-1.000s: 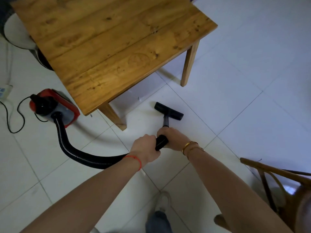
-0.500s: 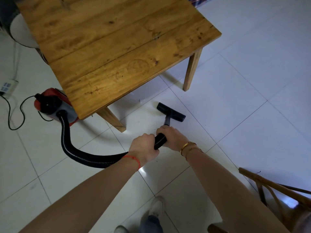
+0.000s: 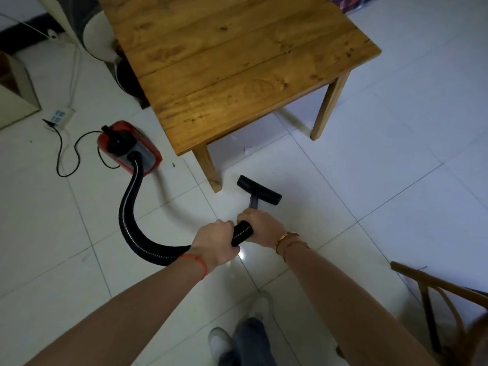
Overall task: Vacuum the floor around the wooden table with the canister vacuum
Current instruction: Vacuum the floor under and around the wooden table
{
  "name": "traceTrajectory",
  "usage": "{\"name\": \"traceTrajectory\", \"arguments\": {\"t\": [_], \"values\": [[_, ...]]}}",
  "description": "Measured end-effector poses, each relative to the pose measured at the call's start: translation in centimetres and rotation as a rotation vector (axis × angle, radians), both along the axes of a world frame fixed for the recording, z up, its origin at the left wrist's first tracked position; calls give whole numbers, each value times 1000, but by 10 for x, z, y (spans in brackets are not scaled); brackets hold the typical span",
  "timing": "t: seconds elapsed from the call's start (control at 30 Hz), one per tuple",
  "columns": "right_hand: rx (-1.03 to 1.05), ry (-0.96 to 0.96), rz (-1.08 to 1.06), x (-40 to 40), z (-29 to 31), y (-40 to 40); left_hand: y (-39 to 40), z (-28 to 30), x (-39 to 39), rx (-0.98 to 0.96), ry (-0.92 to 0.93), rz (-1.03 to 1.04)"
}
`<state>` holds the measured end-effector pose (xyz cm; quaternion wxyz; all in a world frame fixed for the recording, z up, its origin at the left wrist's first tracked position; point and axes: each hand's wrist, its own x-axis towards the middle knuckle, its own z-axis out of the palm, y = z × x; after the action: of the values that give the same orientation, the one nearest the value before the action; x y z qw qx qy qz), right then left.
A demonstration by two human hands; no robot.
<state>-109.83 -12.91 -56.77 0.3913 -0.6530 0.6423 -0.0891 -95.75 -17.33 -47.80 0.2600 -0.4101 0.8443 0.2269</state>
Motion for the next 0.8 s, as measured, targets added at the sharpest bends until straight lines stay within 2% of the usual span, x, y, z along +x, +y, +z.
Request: {"name": "traceTrajectory", "arguments": {"t": [0.4,0.8], "values": [[-8,78,71,85,7,40,46,8,83,-29,-22,-15],[-46,150,172,45,-7,26,43,-17,54,-23,41,62]]}}
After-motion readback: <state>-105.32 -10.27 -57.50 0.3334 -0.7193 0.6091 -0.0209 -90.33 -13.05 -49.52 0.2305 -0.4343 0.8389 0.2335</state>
